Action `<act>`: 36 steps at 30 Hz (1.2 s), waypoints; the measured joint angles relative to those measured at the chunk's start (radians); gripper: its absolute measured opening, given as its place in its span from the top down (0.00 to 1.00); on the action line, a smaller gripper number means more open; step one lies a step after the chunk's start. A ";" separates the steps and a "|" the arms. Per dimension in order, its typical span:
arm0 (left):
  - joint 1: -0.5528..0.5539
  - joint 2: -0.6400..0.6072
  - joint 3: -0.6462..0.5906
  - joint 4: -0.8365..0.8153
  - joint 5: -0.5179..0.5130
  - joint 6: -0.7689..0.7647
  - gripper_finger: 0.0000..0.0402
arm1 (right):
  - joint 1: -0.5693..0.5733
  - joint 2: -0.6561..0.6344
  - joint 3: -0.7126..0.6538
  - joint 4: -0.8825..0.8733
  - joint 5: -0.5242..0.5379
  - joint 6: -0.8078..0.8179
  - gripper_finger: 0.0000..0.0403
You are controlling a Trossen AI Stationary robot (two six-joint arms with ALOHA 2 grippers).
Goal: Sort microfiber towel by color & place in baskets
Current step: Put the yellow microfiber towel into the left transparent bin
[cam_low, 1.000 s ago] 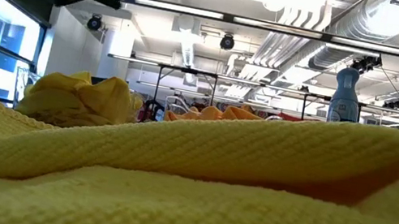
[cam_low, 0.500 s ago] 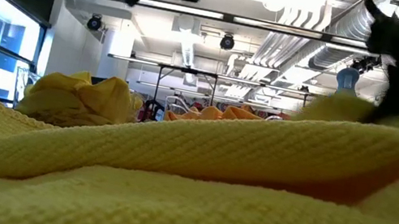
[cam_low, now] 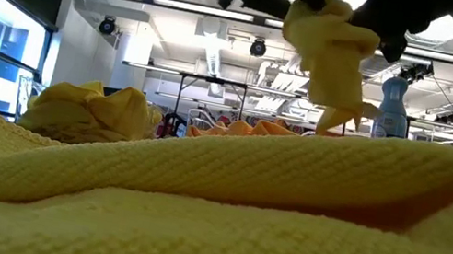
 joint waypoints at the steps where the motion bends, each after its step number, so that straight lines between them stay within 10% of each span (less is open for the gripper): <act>1: 0.007 0.020 0.024 0.003 0.012 0.000 0.52 | 0.000 0.000 0.000 0.004 -0.004 -0.013 0.99; 9: 0.041 0.069 0.088 -0.031 0.128 0.000 0.56 | -0.001 -0.003 0.000 -0.001 -0.047 -0.060 0.98; 17: 0.091 0.050 0.087 -0.033 0.213 0.032 0.97 | -0.037 -0.003 0.001 -0.006 -0.047 -0.045 0.83; 36: 0.521 -0.409 -0.111 -0.562 0.230 0.253 1.00 | -0.098 -0.003 0.002 -0.112 0.042 0.272 0.72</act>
